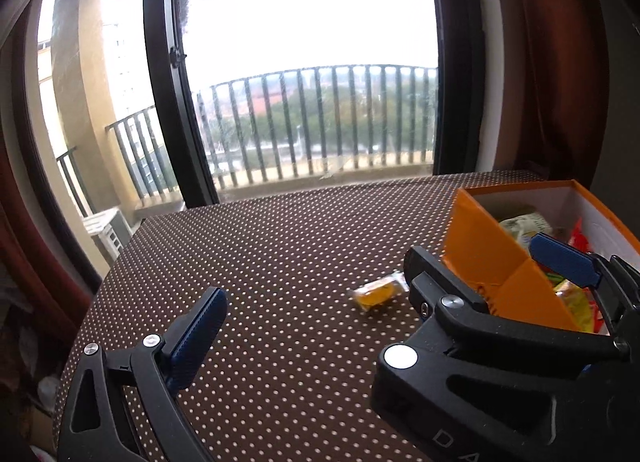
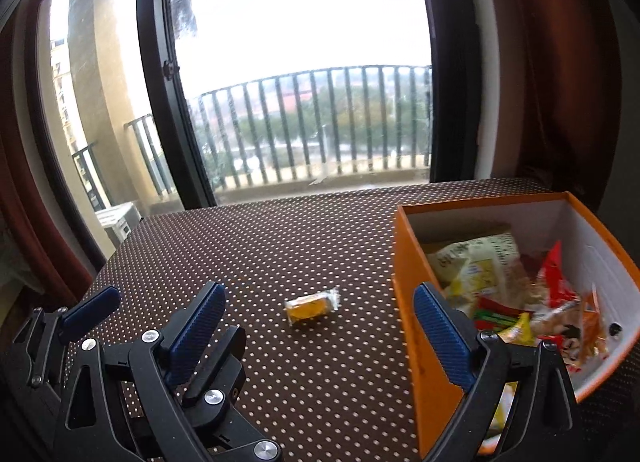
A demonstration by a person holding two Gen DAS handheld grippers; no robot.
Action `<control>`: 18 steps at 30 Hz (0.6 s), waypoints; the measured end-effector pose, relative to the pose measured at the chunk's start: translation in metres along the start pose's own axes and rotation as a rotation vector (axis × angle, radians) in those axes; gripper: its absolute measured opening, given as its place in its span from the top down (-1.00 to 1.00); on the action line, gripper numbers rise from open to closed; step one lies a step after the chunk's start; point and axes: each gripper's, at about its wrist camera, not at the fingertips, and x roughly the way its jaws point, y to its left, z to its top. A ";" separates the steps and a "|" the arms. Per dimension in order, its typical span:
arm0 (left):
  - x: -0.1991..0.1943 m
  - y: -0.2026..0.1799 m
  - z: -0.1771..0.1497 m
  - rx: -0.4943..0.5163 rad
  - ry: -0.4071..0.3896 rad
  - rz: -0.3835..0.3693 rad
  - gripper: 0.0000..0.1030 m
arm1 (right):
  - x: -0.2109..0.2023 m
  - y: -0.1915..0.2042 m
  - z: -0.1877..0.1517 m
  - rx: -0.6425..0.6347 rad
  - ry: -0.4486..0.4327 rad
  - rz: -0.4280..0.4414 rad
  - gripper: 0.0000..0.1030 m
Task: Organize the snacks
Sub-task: 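Move the right tool toward the small wrapped orange cake on the table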
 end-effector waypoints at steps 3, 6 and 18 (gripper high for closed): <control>0.015 0.006 -0.002 0.007 0.024 -0.005 -0.90 | 0.018 0.005 -0.001 -0.001 0.021 0.015 -0.91; 0.032 0.010 -0.003 0.012 0.052 -0.009 -0.90 | 0.034 0.009 -0.003 -0.010 0.037 0.022 -0.91; 0.092 0.021 -0.007 0.000 0.145 -0.030 -0.90 | 0.091 0.012 -0.008 -0.020 0.095 0.049 -0.90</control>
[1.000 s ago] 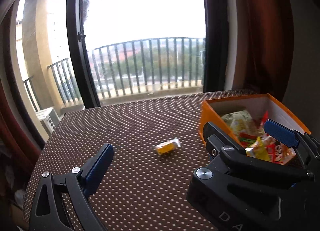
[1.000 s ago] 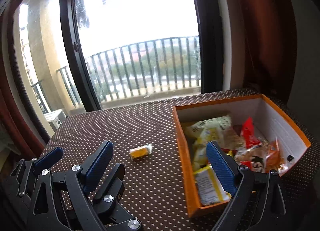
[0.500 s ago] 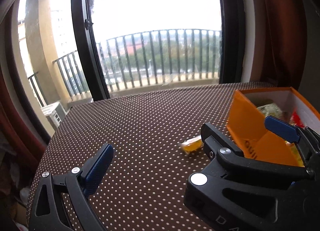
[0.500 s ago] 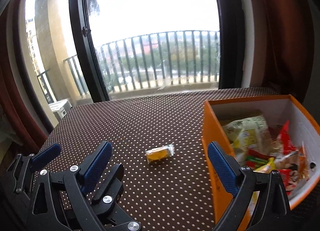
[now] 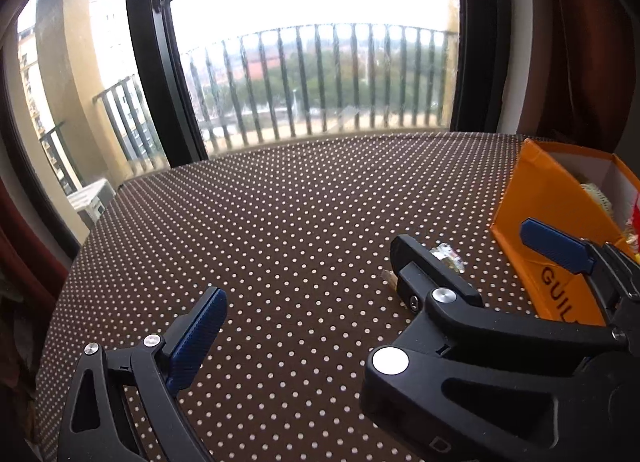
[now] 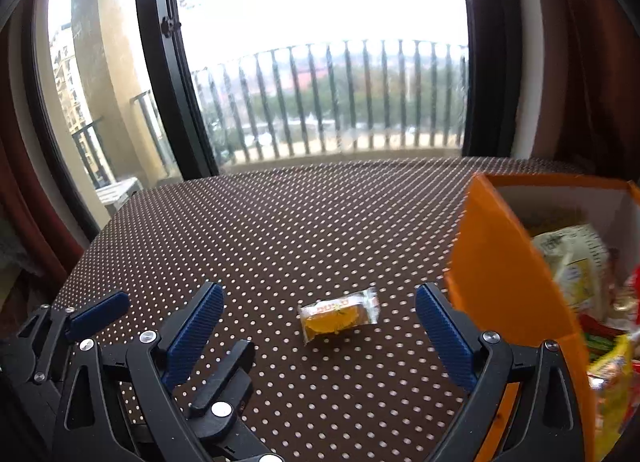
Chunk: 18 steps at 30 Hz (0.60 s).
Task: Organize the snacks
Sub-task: 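Move the right tool toward the small wrapped orange cake on the table, then close the right tool on the wrapped orange cake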
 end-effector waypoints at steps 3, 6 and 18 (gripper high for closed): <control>0.016 0.000 0.000 -0.006 0.030 0.016 -0.90 | 0.014 -0.002 -0.002 -0.001 0.011 -0.009 -0.90; 0.030 0.000 0.000 -0.018 0.058 0.016 -0.90 | 0.027 -0.003 -0.003 -0.014 0.034 -0.016 -0.90; 0.072 -0.001 -0.010 -0.023 0.140 0.014 -0.76 | 0.071 -0.015 -0.010 -0.017 0.163 -0.067 -0.53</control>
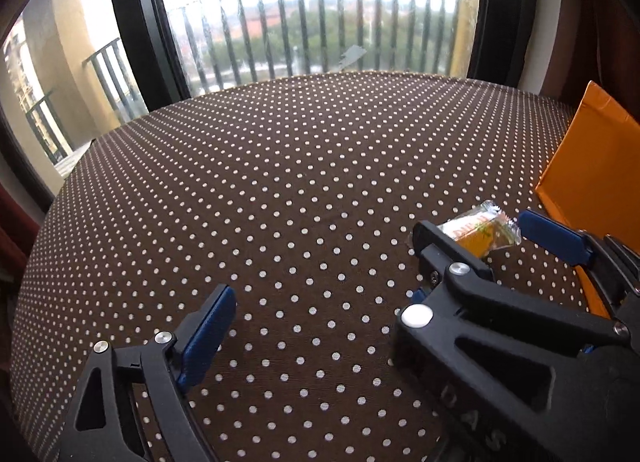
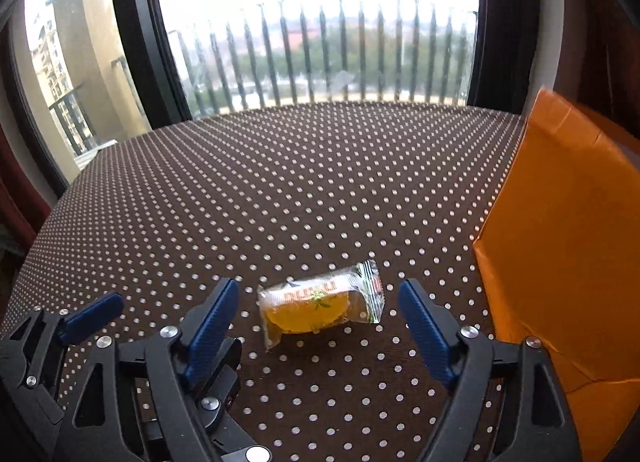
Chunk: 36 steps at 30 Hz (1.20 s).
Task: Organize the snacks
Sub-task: 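Close the right tool on the wrapped orange cake, then carry the wrapped cake in the right tool over the orange box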
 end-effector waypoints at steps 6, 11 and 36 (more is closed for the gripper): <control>0.003 -0.001 -0.002 -0.008 -0.012 0.006 -0.78 | 0.011 -0.004 0.002 0.001 0.040 0.007 -0.37; 0.006 0.000 -0.004 -0.011 -0.011 0.005 -0.78 | 0.012 -0.002 0.004 -0.007 0.036 0.017 -0.22; -0.062 -0.007 -0.031 -0.026 -0.088 0.030 -0.75 | -0.048 0.004 -0.013 -0.058 -0.035 0.023 -0.03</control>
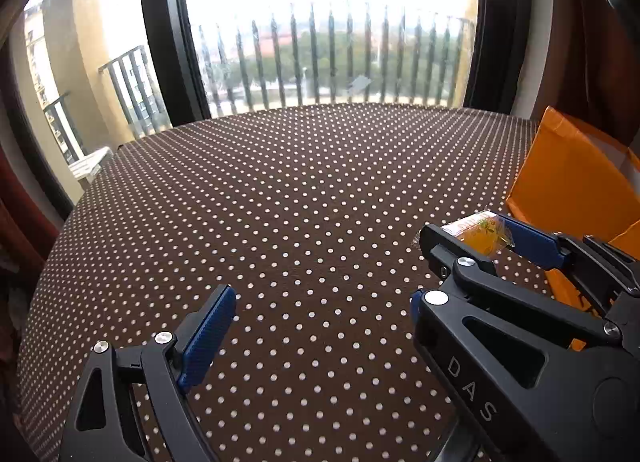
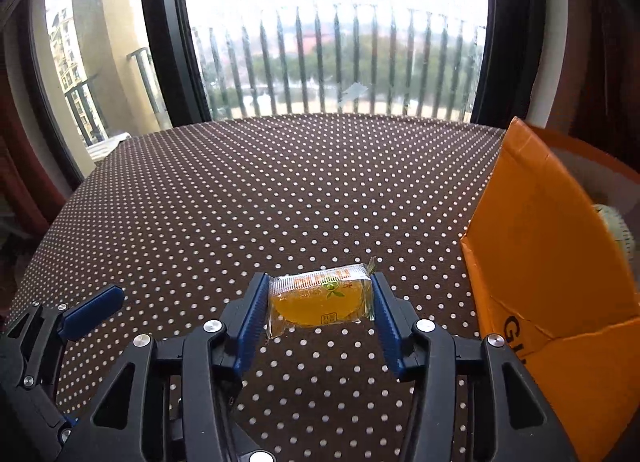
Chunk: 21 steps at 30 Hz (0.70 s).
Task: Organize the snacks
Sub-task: 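Carry the wrapped cake in the right tool over the orange box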
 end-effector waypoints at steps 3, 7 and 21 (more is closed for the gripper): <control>-0.017 0.000 -0.001 -0.006 -0.017 0.001 -0.75 | -0.014 0.003 0.001 -0.007 -0.018 0.004 -0.03; -0.036 0.000 0.003 -0.004 -0.051 0.013 -0.75 | -0.031 0.005 0.005 -0.012 -0.046 0.013 -0.03; -0.109 -0.010 0.004 -0.051 -0.172 0.024 -0.76 | -0.092 0.008 0.011 -0.051 -0.146 0.044 -0.03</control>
